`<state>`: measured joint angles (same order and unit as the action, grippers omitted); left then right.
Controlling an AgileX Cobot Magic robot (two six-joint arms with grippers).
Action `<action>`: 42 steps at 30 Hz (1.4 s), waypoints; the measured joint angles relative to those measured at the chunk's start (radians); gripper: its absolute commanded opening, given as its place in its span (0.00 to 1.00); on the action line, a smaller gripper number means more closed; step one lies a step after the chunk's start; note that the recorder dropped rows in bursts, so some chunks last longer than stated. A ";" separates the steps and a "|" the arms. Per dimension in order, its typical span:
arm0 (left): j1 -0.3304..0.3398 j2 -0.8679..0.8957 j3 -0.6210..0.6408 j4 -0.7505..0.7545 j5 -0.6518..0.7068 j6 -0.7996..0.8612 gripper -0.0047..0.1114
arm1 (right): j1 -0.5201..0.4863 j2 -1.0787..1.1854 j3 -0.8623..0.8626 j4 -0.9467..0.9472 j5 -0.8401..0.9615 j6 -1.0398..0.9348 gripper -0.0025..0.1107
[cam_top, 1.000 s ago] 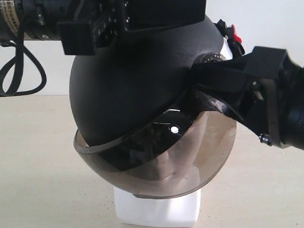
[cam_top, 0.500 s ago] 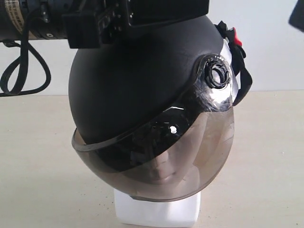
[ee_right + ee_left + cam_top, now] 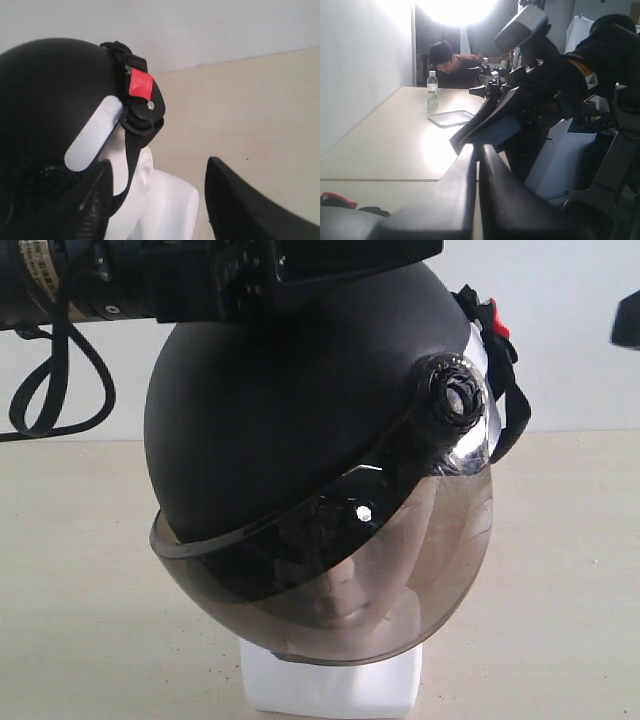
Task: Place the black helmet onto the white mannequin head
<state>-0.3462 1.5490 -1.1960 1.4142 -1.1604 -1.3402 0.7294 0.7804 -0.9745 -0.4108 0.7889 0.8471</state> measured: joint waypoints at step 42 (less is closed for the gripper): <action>-0.002 0.002 0.000 -0.008 0.002 -0.003 0.08 | 0.000 0.331 -0.180 0.073 0.161 -0.086 0.02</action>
<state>-0.3478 1.5515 -1.1960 1.4062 -1.1585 -1.3428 0.7294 1.1115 -1.1549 -0.3383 0.9499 0.7612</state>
